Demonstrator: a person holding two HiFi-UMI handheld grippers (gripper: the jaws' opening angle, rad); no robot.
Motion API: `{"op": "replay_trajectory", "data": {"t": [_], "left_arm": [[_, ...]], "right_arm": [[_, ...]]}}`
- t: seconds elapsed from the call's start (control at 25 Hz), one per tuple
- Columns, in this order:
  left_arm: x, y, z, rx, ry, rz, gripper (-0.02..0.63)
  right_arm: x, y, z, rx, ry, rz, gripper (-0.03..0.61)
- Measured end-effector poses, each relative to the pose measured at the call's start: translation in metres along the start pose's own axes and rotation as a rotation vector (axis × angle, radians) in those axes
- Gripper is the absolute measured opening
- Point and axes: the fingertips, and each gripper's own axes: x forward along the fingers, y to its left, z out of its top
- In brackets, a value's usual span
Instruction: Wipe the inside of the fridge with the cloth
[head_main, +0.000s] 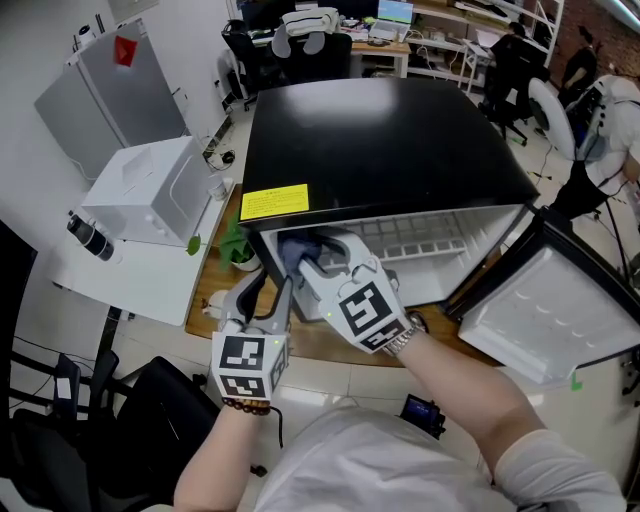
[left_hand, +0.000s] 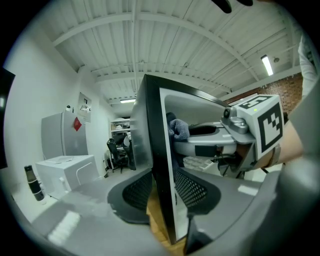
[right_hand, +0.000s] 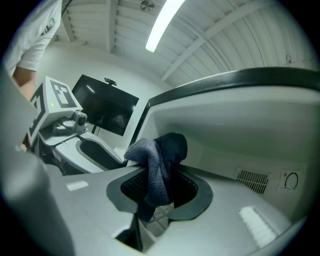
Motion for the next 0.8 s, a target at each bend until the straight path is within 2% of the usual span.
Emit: {"op": "replay_trajectory", "data": {"t": [0.8], "left_arm": [[0.004, 0.0, -0.002, 0.014, 0.002, 0.038, 0.144]], "right_arm": [[0.032, -0.032, -0.029, 0.071, 0.07, -0.074, 0.106]]}}
